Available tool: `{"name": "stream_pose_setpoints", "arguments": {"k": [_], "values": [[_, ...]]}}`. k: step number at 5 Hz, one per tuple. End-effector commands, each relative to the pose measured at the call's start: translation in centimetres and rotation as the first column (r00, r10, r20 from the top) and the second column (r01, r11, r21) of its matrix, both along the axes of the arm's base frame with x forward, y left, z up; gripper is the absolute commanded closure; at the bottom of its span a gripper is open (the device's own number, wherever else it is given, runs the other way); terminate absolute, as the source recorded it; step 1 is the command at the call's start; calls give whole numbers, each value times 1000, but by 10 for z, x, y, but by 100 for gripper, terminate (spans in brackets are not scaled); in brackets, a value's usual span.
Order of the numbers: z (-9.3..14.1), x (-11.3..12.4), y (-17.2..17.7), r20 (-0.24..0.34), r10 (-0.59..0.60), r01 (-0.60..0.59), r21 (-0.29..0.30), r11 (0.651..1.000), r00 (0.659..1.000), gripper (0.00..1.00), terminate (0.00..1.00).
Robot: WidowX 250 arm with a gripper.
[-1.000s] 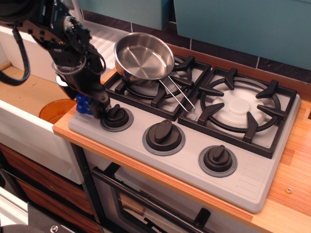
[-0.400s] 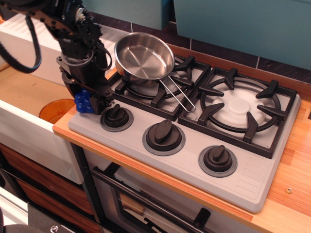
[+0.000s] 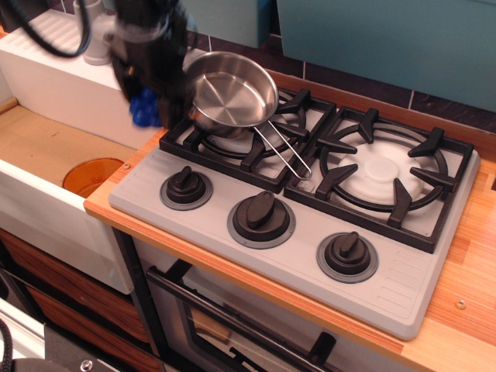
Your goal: Put pan on stove and put blueberry in pan
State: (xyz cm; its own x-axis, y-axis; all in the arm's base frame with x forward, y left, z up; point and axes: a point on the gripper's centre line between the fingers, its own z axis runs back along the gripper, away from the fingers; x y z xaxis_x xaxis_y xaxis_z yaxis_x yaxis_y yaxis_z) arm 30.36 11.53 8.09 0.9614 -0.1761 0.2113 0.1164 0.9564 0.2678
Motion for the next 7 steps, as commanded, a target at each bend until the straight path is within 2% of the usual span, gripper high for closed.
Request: {"name": "stream_pose_setpoints", "arguments": {"k": [1,2,4,5,7], "values": [[35,34,-19,28,-3,2,55,998,1000,100,0],[40,41,-27,33,4,-6,69,998,999,100,0],[31,51,-41,45,0,-2,40,999,999,100,0],[27,55,-37,60,-29,28,30,999,998,0,0],[29,55,-36,60,-27,25,28,999,998,0,0]]}}
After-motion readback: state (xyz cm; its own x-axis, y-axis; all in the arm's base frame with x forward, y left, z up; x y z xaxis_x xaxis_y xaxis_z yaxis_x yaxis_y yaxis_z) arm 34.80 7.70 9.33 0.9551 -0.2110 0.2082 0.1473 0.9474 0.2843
